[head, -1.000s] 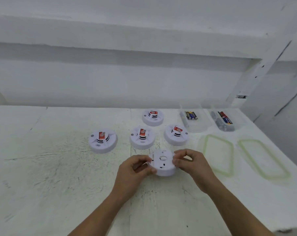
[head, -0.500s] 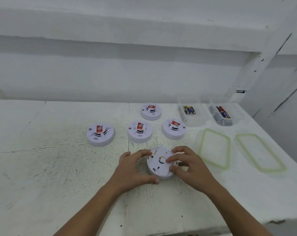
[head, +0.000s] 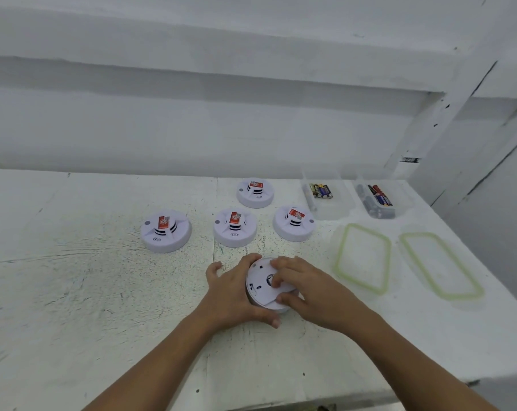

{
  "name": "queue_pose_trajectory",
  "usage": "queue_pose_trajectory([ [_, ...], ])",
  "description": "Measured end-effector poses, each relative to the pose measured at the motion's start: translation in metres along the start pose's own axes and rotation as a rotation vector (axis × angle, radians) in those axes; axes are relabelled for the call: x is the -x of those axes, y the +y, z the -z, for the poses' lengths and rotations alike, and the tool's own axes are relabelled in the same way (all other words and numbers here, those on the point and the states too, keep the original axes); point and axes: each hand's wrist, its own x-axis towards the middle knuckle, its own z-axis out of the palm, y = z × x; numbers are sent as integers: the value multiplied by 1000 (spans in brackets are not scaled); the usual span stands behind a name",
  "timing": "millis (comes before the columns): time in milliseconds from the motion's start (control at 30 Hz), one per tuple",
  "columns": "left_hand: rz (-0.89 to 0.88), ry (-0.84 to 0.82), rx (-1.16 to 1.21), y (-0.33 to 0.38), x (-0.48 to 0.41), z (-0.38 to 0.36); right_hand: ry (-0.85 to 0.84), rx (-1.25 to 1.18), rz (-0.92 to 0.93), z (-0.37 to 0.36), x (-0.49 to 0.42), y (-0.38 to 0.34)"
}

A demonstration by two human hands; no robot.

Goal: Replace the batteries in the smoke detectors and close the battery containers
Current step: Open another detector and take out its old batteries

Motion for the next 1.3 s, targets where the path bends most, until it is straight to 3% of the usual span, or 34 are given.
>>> queue_pose_trajectory([
  [433,-18,94,-15,4,-5,-1,-75,-36,-60,-7,-2,-3],
  [1000,-33,34,62,0,-7,1,-190,-172,11,7,-15,15],
  [1300,-30,78,48,-5,-6,-5,-174,-54,130,9,-21,16],
])
